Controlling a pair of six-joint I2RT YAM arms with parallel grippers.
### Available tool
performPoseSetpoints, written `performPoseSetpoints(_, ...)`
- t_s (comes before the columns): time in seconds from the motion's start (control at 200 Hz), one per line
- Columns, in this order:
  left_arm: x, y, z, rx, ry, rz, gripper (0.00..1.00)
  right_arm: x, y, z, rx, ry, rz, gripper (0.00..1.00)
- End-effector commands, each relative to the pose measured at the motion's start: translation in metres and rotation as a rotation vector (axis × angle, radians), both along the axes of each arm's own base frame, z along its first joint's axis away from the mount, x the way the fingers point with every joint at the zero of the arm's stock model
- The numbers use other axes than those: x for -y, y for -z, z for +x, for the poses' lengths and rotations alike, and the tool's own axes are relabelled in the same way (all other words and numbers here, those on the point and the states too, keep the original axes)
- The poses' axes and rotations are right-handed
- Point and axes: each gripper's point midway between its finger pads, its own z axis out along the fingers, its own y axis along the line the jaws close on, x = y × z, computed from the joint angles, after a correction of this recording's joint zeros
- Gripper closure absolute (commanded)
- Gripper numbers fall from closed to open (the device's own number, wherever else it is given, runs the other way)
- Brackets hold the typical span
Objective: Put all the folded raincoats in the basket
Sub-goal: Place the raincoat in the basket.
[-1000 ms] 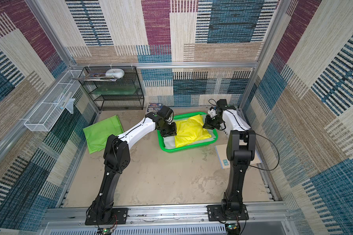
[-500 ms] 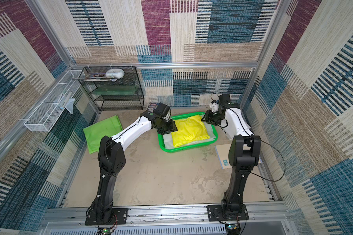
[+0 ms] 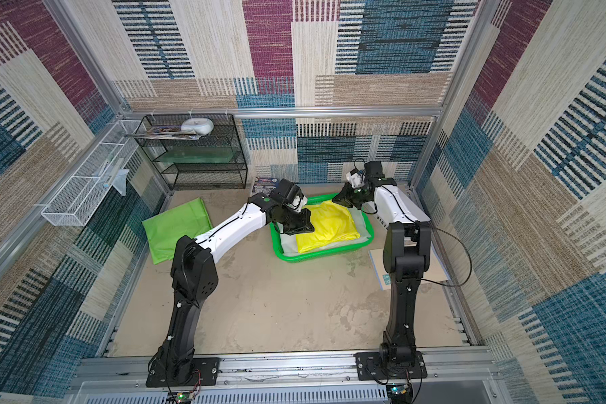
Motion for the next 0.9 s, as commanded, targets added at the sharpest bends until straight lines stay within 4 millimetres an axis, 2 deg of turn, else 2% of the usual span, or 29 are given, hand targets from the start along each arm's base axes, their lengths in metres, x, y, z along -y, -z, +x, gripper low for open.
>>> performPoseSetpoints(0.0,0.001,0.006,-0.004,-0.022,0.010,-0.013,1.00,0.008,0.010,0.016,-0.007,0.062,-0.013,0.94)
performPoseSetpoints(0.155,-0.003,0.014,-0.010,-0.035,0.007,0.002,1.00,0.028,0.037,0.027,-0.033,0.140,-0.125,0.94)
performPoseSetpoints(0.245,-0.005,0.016,-0.014,-0.039,0.004,0.004,1.00,0.037,0.043,0.033,-0.031,0.170,-0.179,0.94)
performPoseSetpoints(0.351,-0.007,0.012,-0.018,-0.039,0.011,0.003,1.00,0.050,0.030,0.040,0.007,0.209,-0.256,0.94)
performPoseSetpoints(0.436,-0.010,0.004,-0.021,-0.028,0.013,0.006,1.00,0.052,0.007,0.036,0.034,0.202,-0.267,0.93)
performPoseSetpoints(0.476,-0.011,-0.001,-0.022,-0.022,0.013,0.003,1.00,0.045,-0.010,0.028,0.055,0.180,-0.244,0.92)
performPoseSetpoints(0.551,-0.012,-0.010,-0.023,-0.006,0.012,-0.010,0.99,0.026,-0.046,0.000,0.116,0.122,-0.153,0.91)
performPoseSetpoints(0.626,-0.012,-0.016,-0.026,0.004,0.013,-0.015,0.99,0.014,-0.061,-0.036,0.131,0.094,-0.076,0.91)
performPoseSetpoints(0.696,-0.012,-0.019,-0.028,0.010,0.015,-0.014,0.99,0.009,-0.058,-0.069,0.113,0.075,-0.057,0.91)
performPoseSetpoints(0.771,-0.011,-0.018,-0.031,0.017,0.019,-0.006,0.99,0.003,-0.046,-0.099,0.090,0.054,-0.070,0.92)
performPoseSetpoints(0.821,-0.010,-0.017,-0.032,0.017,0.021,-0.001,0.99,0.000,-0.031,-0.117,0.057,0.036,-0.101,0.92)
performPoseSetpoints(0.896,-0.010,-0.012,-0.033,0.011,0.022,0.004,0.99,0.003,-0.011,-0.133,0.025,0.034,-0.135,0.92)
